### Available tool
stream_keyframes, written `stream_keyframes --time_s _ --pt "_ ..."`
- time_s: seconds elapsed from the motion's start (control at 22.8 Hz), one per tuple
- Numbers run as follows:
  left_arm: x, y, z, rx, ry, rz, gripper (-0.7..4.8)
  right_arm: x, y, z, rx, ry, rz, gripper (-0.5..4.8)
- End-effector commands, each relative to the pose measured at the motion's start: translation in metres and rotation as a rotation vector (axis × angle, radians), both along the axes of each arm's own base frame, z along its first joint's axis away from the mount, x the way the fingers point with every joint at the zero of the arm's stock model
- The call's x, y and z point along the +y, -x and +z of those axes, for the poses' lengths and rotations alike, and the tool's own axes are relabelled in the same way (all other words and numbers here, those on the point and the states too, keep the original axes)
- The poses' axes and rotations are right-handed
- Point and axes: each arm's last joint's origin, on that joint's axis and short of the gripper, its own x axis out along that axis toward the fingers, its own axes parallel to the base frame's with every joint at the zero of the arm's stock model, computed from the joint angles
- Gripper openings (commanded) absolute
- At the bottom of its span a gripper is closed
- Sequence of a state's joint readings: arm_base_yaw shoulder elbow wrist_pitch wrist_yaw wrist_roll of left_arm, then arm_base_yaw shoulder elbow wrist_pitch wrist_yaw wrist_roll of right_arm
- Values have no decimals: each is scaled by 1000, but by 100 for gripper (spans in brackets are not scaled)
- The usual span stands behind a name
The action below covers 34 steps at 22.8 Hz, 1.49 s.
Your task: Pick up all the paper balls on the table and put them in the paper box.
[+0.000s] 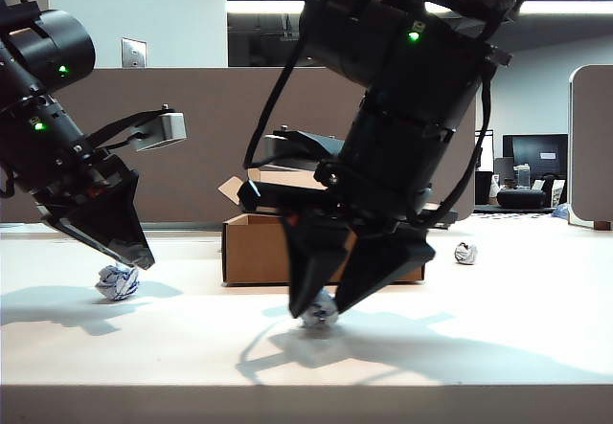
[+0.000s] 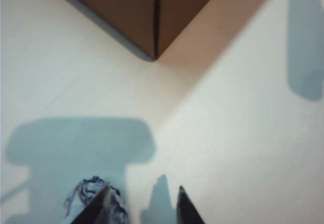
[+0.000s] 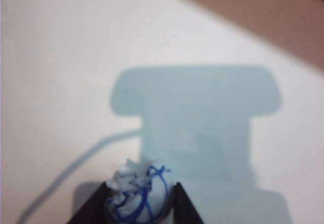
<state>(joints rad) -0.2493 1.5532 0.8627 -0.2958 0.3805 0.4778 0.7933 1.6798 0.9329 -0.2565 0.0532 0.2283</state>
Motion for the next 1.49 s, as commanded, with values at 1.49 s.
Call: stream_keyframes --time_s 1.49 --pt "4 -17 -31 -19 -260 138 95 1 0 3 -6 -1 -1 166"
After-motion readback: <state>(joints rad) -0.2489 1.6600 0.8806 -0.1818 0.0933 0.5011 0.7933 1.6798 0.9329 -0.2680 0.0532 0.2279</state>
